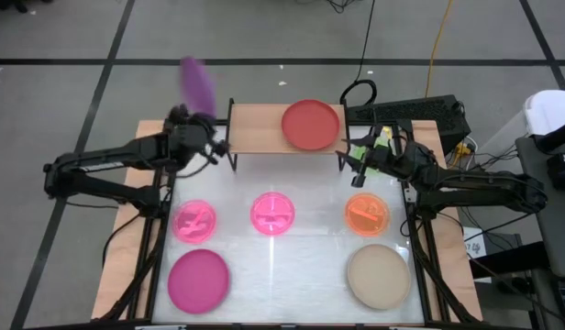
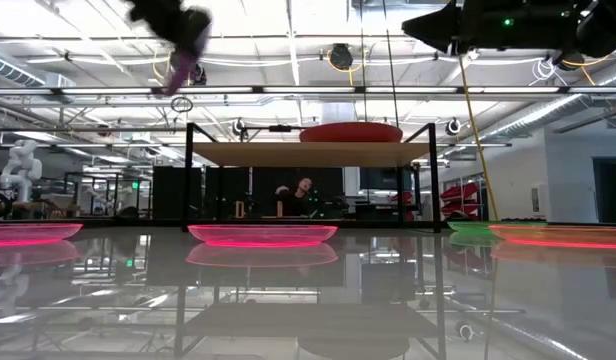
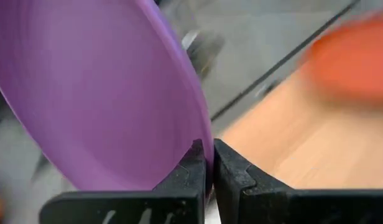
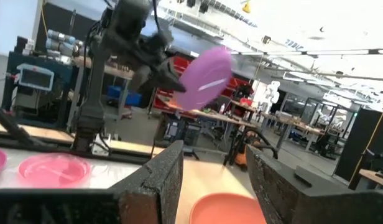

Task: Place and stack plates onto a shelf
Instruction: Stack the violet plate on top of the orange plate on the shelf

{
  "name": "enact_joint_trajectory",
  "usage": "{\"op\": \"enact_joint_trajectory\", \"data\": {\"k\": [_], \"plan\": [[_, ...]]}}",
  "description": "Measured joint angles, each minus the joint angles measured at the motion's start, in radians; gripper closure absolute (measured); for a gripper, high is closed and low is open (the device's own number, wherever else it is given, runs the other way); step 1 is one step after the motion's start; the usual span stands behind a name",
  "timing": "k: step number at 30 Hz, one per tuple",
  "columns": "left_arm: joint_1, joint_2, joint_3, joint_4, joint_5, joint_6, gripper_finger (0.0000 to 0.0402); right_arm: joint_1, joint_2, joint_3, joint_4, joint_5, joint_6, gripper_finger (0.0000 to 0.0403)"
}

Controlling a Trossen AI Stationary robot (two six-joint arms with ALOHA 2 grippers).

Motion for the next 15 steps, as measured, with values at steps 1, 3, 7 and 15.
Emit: {"op": "enact_joint_trajectory", "data": {"k": [1,3,7,15], "plan": [[-0.01,0.017,0.009,0.108,0.054,0.111,0.0389,0.0,-0.004,0.0,0.005,0.001,0.0,0.0248],[-0.029,0.064,0.031,0.275,0.154,0.274,0.0389,0.0,-0.018,0.0,0.012,0.002,-0.001,0.0248],[-0.037,0.185,0.106,0.407,0.327,0.408,0.0389,0.0,-0.077,0.0,-0.01,0.006,-0.022,0.0248],[-0.012,0.493,0.318,0.37,0.514,0.561,0.0389,0.0,-0.193,0.0,-0.098,0.057,-0.026,0.0248]]}}
